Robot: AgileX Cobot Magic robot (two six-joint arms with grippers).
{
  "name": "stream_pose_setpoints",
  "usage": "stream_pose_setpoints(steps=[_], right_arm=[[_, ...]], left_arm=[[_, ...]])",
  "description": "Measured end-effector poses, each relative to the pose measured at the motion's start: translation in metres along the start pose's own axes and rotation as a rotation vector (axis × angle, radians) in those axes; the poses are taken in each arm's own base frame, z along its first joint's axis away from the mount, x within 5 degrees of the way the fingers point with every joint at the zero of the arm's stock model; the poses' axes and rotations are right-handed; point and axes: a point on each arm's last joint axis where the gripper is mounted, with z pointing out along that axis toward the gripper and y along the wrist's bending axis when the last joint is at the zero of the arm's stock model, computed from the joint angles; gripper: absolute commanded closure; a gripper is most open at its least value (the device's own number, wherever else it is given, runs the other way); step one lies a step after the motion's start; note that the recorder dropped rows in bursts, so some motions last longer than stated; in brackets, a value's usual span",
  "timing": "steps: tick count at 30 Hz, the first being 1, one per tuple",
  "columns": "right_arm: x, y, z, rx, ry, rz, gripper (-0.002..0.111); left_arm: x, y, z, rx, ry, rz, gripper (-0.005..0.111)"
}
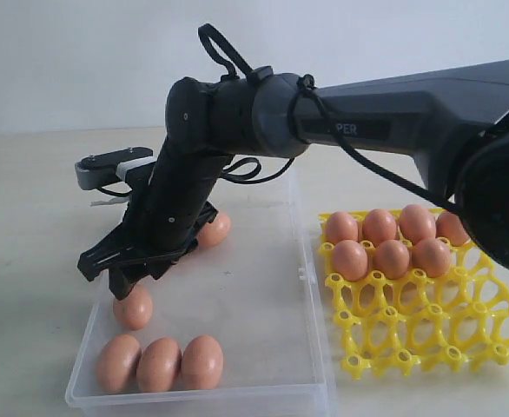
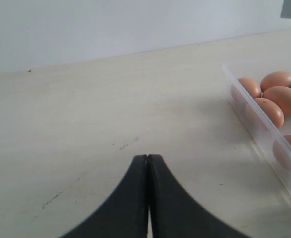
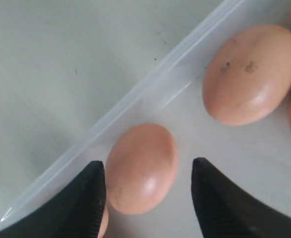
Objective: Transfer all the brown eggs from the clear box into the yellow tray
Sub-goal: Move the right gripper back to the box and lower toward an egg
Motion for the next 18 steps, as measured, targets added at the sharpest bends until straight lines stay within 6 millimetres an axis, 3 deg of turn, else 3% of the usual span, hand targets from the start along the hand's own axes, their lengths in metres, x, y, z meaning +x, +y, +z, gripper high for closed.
stream_pose_setpoints(steps=[18], right_arm=[[0.004, -0.008, 0.030, -0.028, 0.027, 0.106, 0.056]], left_arm=[[0.000, 0.000, 0.000, 0.000, 0.000, 0.000, 0.107]])
